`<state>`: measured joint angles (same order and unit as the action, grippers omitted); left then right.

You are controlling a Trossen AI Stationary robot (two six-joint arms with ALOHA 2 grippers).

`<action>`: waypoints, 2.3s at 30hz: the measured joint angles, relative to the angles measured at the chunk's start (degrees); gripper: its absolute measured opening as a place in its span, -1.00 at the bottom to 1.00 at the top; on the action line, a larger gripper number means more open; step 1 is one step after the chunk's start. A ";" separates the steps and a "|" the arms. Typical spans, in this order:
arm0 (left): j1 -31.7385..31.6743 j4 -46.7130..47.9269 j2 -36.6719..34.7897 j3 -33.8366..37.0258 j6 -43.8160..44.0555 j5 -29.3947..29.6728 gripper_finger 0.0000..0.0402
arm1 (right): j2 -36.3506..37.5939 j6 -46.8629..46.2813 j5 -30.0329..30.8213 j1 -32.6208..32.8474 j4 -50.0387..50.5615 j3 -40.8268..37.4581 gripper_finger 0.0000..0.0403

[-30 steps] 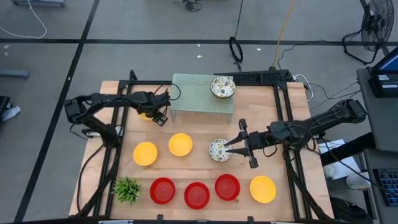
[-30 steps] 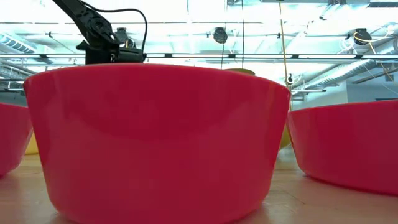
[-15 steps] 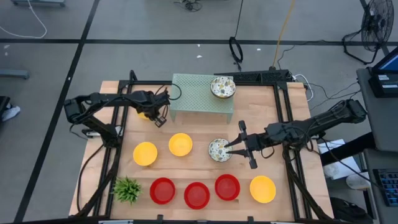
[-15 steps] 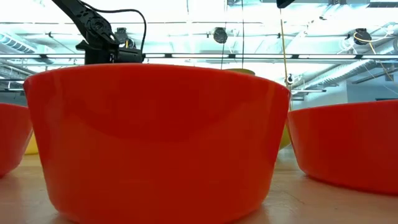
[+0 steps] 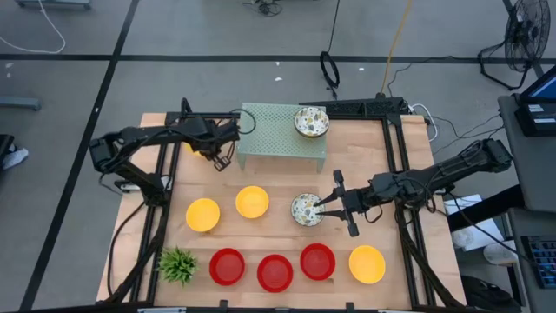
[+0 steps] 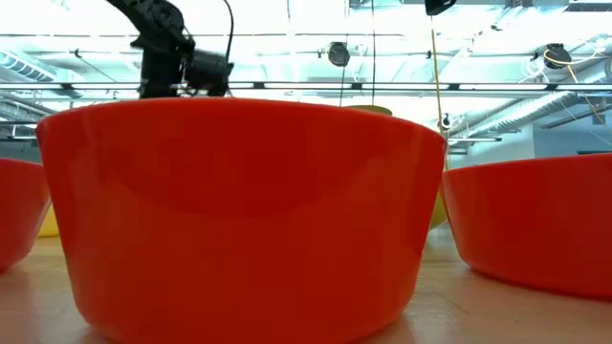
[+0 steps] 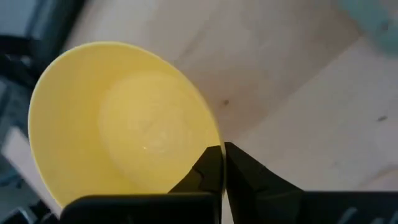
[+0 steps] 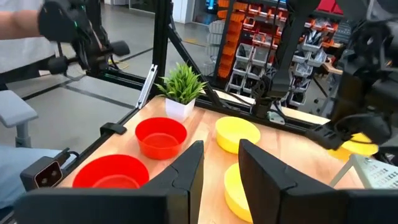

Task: Pick & Place Mini bowls
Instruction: Put the yellow bowl on the shelf

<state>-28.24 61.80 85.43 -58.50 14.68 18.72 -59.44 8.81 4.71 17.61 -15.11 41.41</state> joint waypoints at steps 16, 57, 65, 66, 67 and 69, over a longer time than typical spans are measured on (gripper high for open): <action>7.07 -4.48 -0.15 -26.27 -6.68 -0.04 -0.96 | 0.00 -0.14 0.00 0.00 1.29 0.00 -0.56; 12.85 -19.90 9.79 -26.25 -24.53 -9.75 -0.95 | 0.00 -0.62 0.16 0.00 0.69 0.00 -0.56; 12.85 -19.58 9.81 -26.25 -24.52 -9.75 -0.77 | 0.00 -0.62 0.16 0.00 0.81 0.00 -0.56; 12.85 -19.57 9.81 -26.25 -24.52 -9.75 -0.72 | -0.02 -0.62 0.15 0.00 0.81 0.00 -0.56; 12.85 -19.57 9.81 -26.25 -24.52 -9.76 -0.68 | -0.01 -0.61 0.16 0.00 0.80 0.00 -0.56; 12.85 -19.58 9.81 -26.25 -24.52 -9.75 -0.62 | 0.00 -0.62 0.16 0.00 0.82 0.00 -0.56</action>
<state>-15.40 42.22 95.24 -84.75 -9.84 8.98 -59.44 8.19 4.87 17.61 -14.30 41.41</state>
